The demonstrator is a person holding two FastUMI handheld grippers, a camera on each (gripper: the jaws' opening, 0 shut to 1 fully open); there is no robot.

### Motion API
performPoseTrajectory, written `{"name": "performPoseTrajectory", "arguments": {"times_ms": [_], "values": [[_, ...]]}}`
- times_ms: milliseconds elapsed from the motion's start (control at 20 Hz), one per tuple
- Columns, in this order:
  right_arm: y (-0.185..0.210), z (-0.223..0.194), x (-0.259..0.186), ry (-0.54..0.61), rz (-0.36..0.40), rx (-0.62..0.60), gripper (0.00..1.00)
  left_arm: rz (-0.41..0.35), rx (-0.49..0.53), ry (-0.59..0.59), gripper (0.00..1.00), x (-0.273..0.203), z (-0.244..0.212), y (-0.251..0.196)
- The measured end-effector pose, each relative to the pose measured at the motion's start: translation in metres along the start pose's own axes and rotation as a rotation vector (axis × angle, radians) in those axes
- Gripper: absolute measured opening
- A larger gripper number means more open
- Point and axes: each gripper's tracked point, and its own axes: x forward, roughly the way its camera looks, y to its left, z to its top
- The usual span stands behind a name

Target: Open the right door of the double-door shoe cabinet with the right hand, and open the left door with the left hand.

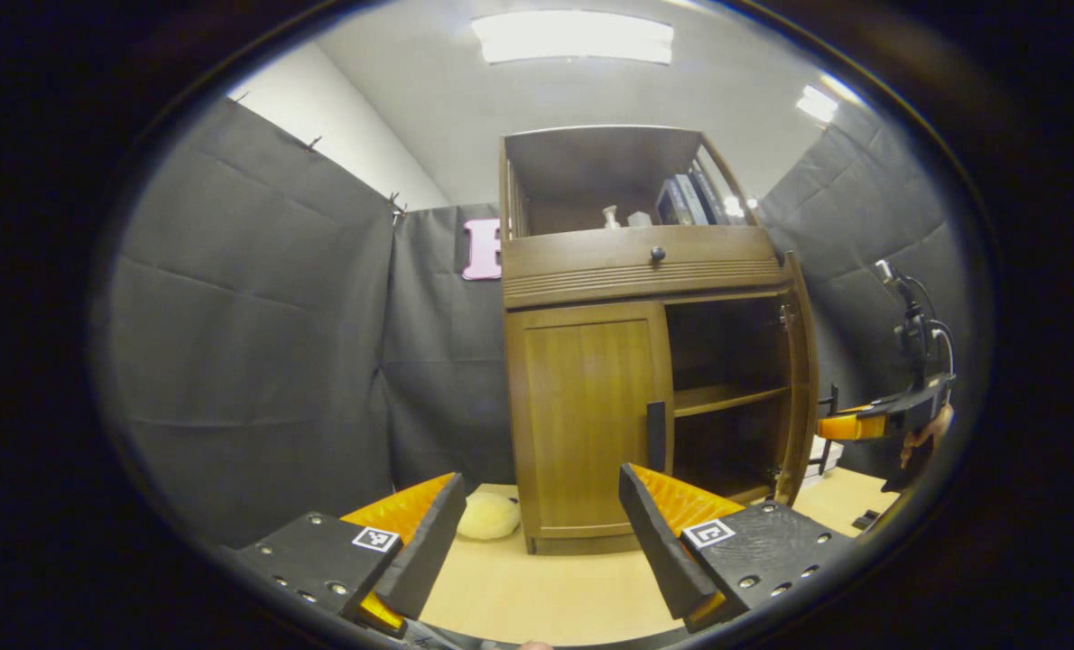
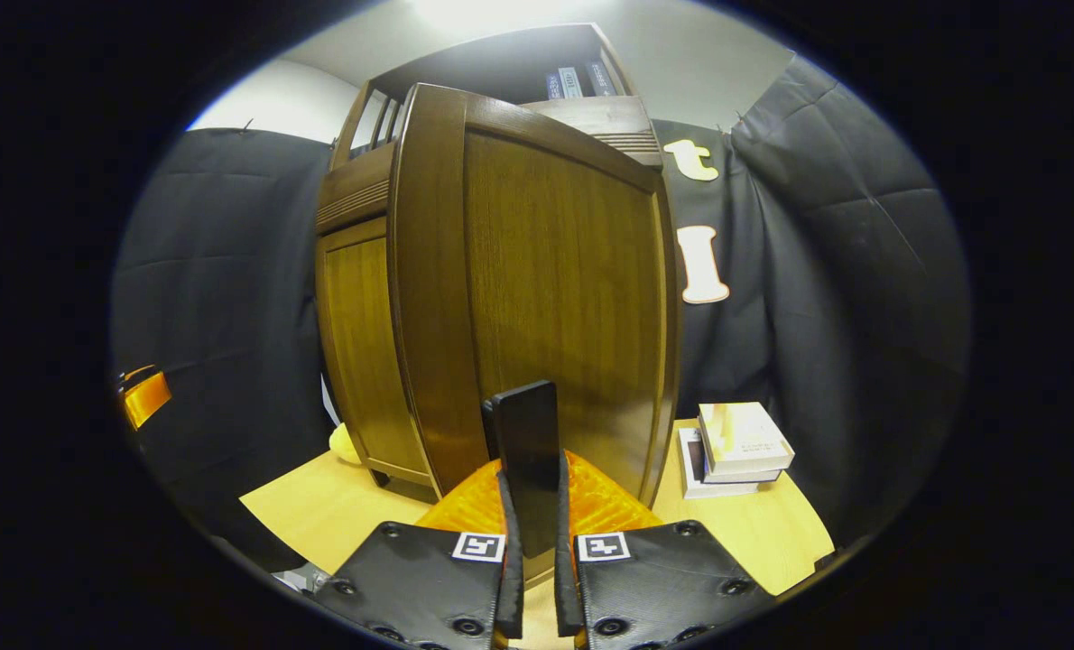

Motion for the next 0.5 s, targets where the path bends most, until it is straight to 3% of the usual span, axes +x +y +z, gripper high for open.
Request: {"name": "performPoseTrajectory", "arguments": {"times_ms": [100, 150, 500], "values": [[-0.009, -0.001, -0.006, 0.000, -0.009, 0.005, 0.12, -0.017, 0.000, -0.003, 1.00, 0.008, 0.001, -0.004], [-0.014, -0.001, -0.009, 0.001, -0.013, 0.007, 0.15, -0.025, 0.000, -0.002, 1.00, 0.011, 0.002, -0.006], [-0.054, 0.000, -0.028, -0.012, -0.066, 0.036, 0.13, -0.072, 0.014, -0.008, 1.00, 0.038, 0.004, -0.024]]}}
